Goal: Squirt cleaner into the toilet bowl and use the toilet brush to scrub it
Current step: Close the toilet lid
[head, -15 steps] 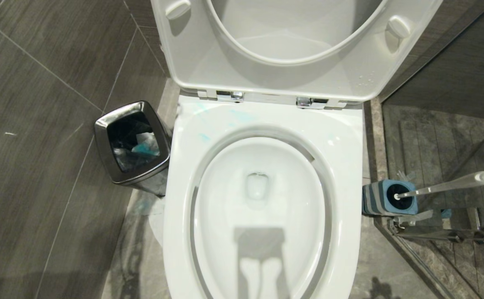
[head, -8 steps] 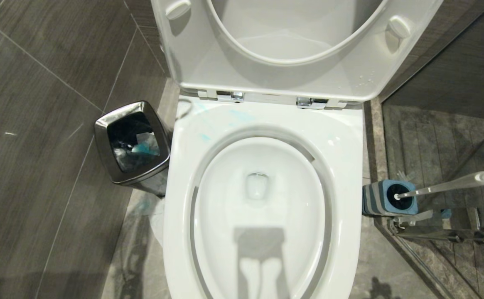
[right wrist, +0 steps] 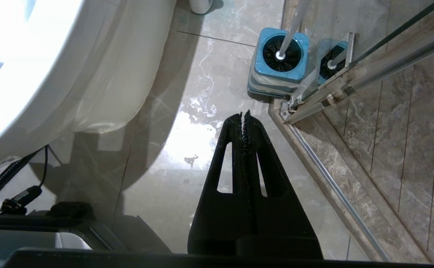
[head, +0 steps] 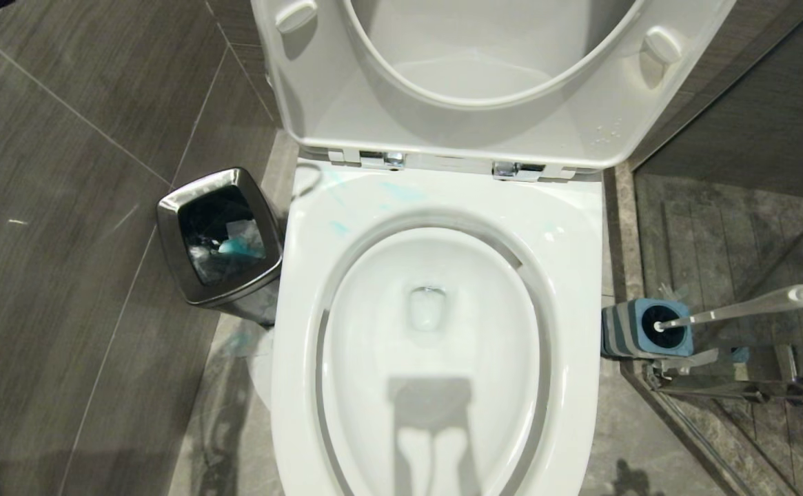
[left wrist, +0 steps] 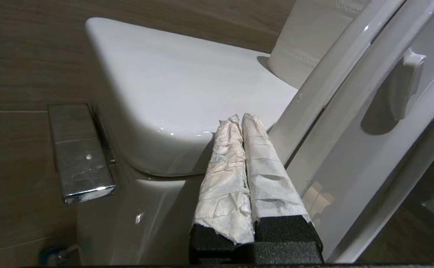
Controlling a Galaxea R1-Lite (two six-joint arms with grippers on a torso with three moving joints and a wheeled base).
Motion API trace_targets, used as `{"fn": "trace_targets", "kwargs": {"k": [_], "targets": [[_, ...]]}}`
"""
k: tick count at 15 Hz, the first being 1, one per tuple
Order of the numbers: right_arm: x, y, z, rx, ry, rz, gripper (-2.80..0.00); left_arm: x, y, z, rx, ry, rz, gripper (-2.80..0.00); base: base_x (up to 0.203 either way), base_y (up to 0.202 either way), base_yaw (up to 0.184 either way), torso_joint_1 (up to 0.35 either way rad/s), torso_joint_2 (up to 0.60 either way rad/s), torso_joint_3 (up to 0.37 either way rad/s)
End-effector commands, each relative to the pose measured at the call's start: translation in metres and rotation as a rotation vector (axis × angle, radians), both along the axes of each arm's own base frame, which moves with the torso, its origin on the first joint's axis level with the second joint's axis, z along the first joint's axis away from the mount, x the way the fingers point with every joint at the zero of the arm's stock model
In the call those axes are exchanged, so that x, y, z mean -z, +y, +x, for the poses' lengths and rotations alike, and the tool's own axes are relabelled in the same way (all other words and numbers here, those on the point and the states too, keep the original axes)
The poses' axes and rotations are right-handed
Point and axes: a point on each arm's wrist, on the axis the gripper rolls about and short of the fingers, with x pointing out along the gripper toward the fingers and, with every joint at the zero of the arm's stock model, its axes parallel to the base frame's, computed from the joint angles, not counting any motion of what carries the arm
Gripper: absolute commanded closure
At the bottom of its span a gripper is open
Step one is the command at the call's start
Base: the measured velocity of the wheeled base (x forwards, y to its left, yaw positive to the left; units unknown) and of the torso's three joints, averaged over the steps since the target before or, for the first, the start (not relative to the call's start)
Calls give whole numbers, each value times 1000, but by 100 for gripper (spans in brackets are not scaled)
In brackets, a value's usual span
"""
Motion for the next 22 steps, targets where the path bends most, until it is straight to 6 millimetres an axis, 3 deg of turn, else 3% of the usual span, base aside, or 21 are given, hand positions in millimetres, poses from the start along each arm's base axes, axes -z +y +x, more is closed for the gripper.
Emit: {"fn": "trace_targets", "kwargs": {"k": [1, 5, 9, 16, 22], "targets": [[0, 0, 0, -1, 0, 0, 0, -2, 3, -6, 29, 37, -13, 0, 0, 0, 0, 0, 0, 0], [0, 0, 0, -1, 0, 0, 0, 3, 4, -12, 98, 162, 26, 0, 0, 0, 0, 0, 0, 0], [0, 0, 0, -1, 0, 0, 0, 21, 4, -21, 151, 282, 113, 0, 0, 0, 0, 0, 0, 0], [0, 0, 0, -1, 0, 0, 0, 40, 23, -69, 176, 462, 197, 0, 0, 0, 0, 0, 0, 0], [0, 0, 0, -1, 0, 0, 0, 31, 34, -65, 79, 376, 132, 0, 0, 0, 0, 0, 0, 0]]}}
